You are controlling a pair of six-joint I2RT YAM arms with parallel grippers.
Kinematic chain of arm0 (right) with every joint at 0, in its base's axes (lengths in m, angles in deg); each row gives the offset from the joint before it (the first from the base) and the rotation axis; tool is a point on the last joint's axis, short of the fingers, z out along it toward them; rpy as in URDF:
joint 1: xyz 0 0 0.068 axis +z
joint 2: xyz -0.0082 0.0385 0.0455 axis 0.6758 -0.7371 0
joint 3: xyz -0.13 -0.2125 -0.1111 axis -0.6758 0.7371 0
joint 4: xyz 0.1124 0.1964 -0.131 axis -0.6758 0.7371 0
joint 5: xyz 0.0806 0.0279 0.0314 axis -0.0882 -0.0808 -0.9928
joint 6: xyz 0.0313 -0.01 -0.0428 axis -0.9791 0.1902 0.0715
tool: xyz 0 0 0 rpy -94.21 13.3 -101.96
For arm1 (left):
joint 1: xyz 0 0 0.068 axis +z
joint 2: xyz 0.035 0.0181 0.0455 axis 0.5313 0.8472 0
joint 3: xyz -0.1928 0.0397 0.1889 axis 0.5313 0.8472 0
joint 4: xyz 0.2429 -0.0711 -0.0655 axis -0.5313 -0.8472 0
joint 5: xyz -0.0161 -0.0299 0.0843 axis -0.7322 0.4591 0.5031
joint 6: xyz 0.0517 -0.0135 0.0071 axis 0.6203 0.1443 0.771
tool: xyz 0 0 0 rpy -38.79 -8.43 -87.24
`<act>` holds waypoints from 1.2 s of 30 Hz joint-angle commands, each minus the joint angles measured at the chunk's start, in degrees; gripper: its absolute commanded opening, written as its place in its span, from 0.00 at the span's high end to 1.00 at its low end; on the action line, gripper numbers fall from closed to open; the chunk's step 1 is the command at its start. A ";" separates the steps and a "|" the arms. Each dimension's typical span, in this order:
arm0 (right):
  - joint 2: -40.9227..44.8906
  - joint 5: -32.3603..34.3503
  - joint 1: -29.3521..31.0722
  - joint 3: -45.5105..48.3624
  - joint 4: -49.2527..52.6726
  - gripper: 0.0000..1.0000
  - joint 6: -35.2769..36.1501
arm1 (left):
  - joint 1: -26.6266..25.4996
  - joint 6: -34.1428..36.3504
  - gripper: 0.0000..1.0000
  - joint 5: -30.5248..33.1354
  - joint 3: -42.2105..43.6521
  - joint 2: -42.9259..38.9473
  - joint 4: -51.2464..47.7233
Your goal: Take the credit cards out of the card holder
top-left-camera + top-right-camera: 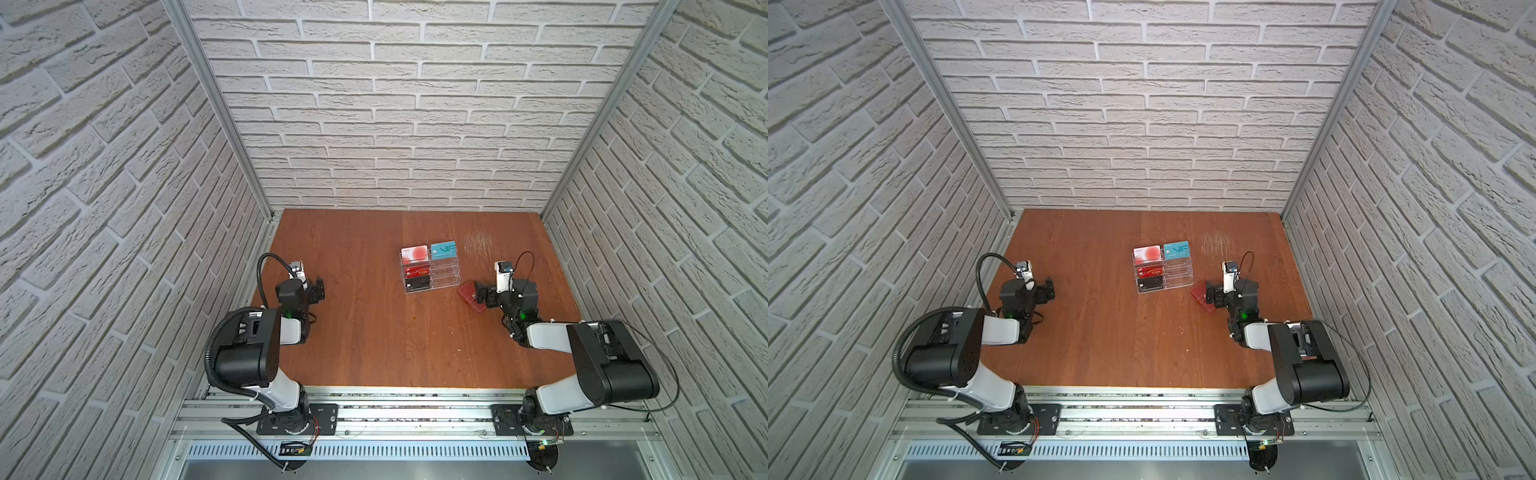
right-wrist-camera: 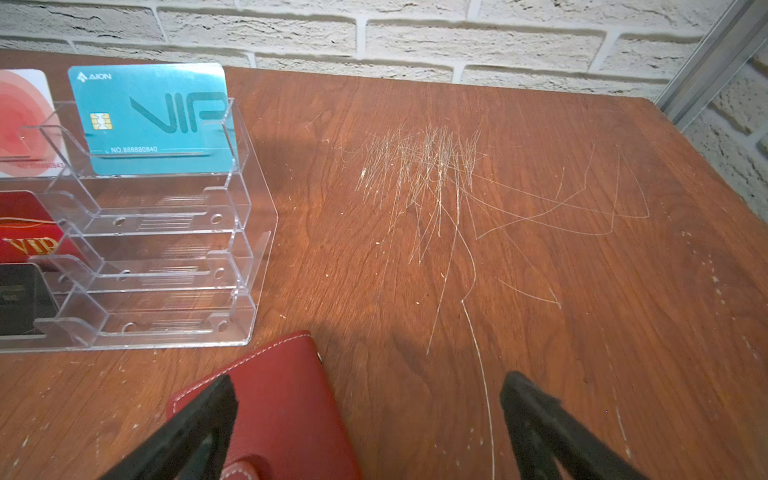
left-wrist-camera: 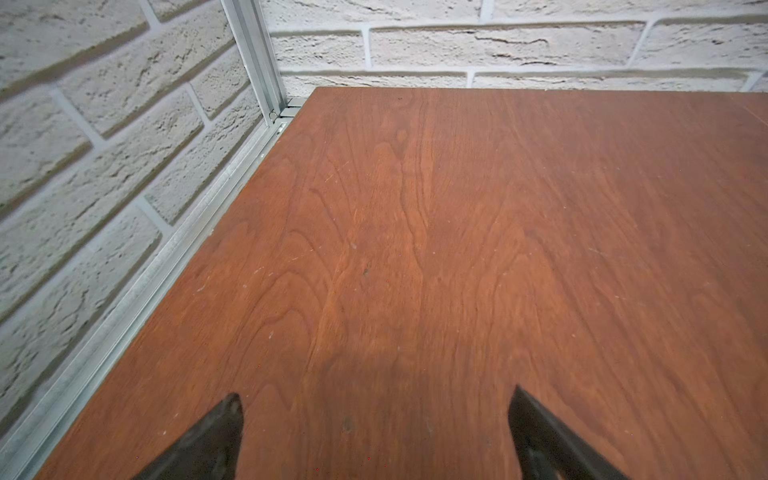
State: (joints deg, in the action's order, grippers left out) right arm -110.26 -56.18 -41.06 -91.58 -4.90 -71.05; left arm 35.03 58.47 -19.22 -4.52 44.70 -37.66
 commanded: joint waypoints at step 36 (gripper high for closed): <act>1.49 0.48 -0.06 -0.34 -2.16 0.00 0.43 | 0.49 -0.80 0.02 4.09 -0.82 -5.09 -2.37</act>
State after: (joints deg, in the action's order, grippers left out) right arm -110.28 -56.12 -41.06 -91.58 -4.86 -71.05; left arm 36.39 57.73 -18.59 -4.50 42.61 -38.97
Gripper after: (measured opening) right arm 0.997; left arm 0.982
